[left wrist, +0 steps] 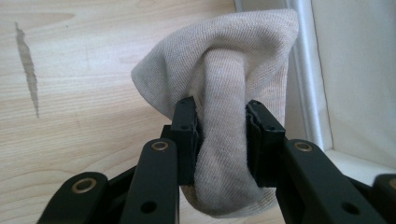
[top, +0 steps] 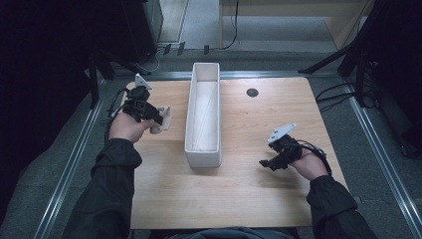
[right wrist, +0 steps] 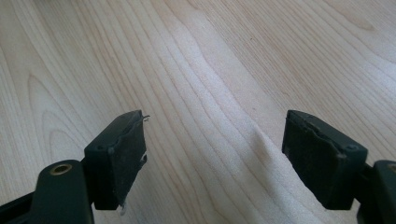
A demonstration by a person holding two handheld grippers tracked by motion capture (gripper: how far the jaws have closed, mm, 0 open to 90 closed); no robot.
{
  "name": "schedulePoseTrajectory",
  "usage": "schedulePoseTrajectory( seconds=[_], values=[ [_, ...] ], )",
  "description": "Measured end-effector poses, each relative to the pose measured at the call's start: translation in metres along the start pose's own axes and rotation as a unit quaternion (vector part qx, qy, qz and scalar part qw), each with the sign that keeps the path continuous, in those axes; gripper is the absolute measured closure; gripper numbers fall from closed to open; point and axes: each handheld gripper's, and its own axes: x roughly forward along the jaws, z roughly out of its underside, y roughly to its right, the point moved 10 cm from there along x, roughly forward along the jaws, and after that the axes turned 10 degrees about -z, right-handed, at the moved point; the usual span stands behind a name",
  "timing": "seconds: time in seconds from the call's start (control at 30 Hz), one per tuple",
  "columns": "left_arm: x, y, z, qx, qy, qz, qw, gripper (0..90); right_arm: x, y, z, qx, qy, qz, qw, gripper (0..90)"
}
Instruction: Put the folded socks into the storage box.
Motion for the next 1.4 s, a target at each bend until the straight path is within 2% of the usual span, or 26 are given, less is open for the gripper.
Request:
schedulePoseTrajectory(
  seconds=[0.03, 0.1, 0.17, 0.57, 0.63, 0.67, 0.7, 0.87, 0.9, 1.0, 1.27, 1.4],
  values=[
    [0.0, 0.0, 0.0, 0.0, 0.0, 0.0, 1.0, 67.8, 0.0, 0.0, 0.0, 0.0, 0.0, 0.0, 1.0, 21.9],
    [-0.003, 0.014, 0.002, 0.014, -0.002, 0.011, 0.9998, 67.8, 0.0, -0.001, 0.0, 0.0, -0.002, -0.002, 1.0, 21.9],
    [-0.005, 0.021, 0.003, 0.022, -0.003, 0.015, 0.9996, 67.8, 0.001, -0.001, 0.0, -0.001, -0.001, -0.001, 1.0, 21.9],
    [-0.012, 0.051, 0.005, 0.038, 0.005, 0.031, 0.9988, 67.8, 0.0, 0.0, 0.0, -0.001, -0.001, -0.001, 1.0, 21.9],
    [-0.012, 0.062, 0.006, 0.046, 0.008, 0.04, 0.9981, 67.8, 0.001, 0.0, 0.0, -0.001, -0.001, -0.001, 1.0, 21.9],
    [-0.012, 0.062, 0.006, 0.046, 0.008, 0.04, 0.9981, 67.8, 0.001, 0.0, 0.0, -0.001, -0.001, -0.001, 1.0, 21.9],
    [-0.01, 0.07, 0.006, 0.05, 0.007, 0.044, 0.9978, 67.7, 0.001, -0.001, 0.0, -0.002, -0.001, -0.003, 1.0, 21.9],
    [-0.007, 0.082, 0.008, 0.056, 0.006, 0.054, 0.997, 67.5, 0.001, -0.002, 0.0, -0.001, -0.002, -0.003, 1.0, 21.9],
    [-0.005, 0.089, 0.009, 0.06, 0.004, 0.06, 0.9964, 67.5, 0.001, -0.001, 0.0, -0.002, -0.002, -0.002, 1.0, 21.9],
    [-0.002, 0.098, 0.012, 0.065, 0.003, 0.066, 0.9957, 67.5, 0.001, -0.001, 0.0, -0.003, -0.002, -0.003, 1.0, 21.9],
    [0.01, 0.112, 0.017, 0.067, 0.002, 0.073, 0.9951, 67.4, 0.002, -0.001, 0.0, -0.003, -0.004, -0.002, 1.0, 22.0],
    [0.015, 0.12, 0.021, 0.076, -0.005, 0.075, 0.9943, 67.4, 0.002, -0.001, 0.0, -0.004, -0.005, -0.002, 1.0, 21.9]
  ],
)
